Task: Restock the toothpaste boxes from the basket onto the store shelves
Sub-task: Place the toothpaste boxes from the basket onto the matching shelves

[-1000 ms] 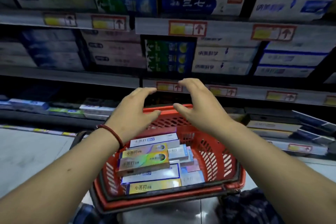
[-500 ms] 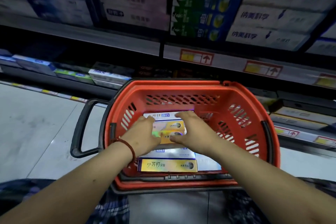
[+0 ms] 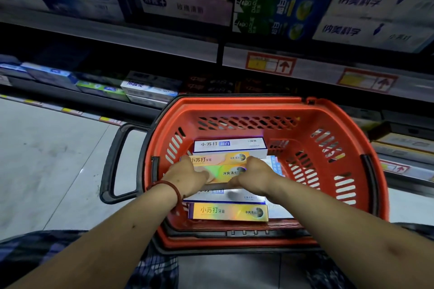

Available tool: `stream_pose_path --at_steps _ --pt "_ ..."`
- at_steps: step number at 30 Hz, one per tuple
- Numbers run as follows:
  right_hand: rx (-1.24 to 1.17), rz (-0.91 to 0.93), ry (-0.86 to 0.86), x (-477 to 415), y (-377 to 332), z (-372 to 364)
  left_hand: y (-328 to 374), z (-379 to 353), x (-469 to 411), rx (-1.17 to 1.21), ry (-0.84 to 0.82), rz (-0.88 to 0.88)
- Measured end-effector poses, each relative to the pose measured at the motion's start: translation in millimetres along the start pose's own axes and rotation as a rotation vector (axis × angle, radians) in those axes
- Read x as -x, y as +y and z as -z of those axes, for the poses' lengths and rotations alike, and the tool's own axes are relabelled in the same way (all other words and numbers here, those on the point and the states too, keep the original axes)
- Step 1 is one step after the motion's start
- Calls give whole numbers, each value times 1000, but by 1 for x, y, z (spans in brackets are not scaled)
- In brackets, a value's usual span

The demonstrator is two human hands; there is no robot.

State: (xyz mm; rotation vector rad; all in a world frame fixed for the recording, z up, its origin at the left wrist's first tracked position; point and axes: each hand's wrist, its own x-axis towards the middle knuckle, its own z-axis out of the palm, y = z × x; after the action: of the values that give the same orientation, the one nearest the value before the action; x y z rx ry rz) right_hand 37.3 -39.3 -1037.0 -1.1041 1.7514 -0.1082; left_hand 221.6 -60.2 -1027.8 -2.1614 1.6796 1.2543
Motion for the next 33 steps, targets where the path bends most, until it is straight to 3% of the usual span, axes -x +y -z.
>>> stream_pose_path --at_steps 9,21,25,33 --pt "-285 -155 119 -4 19 15 2 2 -1 294 55 48" --pt "-809 -41 377 40 20 63 29 15 23 903 218 -33" --pt "-934 28 369 60 18 83 50 23 47 976 239 -127" --pt "-991 278 489 118 13 165 113 40 91 884 322 -362"
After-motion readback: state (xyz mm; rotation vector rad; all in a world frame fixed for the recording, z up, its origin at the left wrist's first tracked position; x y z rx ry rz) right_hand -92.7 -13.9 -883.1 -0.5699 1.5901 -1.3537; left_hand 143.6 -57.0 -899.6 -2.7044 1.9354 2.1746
